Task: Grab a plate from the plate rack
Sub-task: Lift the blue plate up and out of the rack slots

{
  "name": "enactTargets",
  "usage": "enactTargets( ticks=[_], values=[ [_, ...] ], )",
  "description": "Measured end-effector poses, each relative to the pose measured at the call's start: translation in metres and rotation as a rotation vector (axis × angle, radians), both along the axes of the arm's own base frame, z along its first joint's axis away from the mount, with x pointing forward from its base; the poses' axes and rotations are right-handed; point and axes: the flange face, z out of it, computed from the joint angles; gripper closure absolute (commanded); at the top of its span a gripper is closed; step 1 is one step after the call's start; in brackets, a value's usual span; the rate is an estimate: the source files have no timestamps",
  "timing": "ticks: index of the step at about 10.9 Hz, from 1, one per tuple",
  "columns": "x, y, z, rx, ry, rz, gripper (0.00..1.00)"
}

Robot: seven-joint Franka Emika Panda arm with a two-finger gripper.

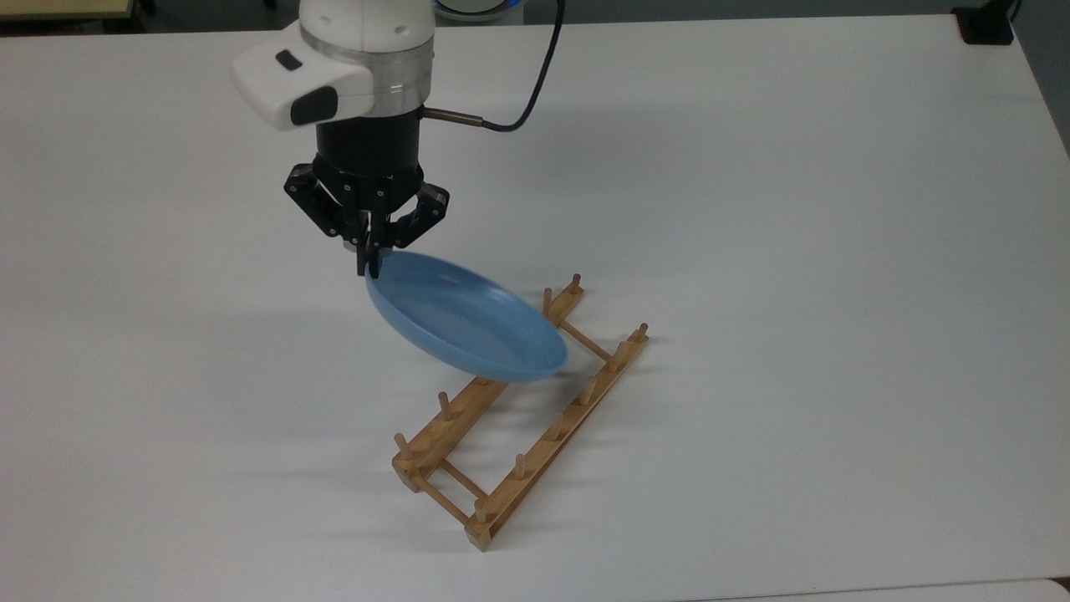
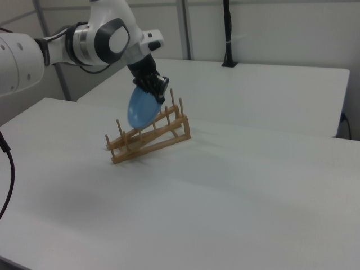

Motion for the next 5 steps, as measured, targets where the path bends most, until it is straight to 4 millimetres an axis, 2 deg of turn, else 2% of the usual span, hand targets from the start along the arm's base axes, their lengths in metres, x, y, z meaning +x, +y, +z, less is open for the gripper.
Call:
enactTargets(
  ticks=[4,5],
  values=[
    [-0.018,-0.009,-0.025,0.054,0.206,0.189,1.00],
    [-0.027,-0.012,-0.037,0.057,0.300,0.287,1.00]
  ],
)
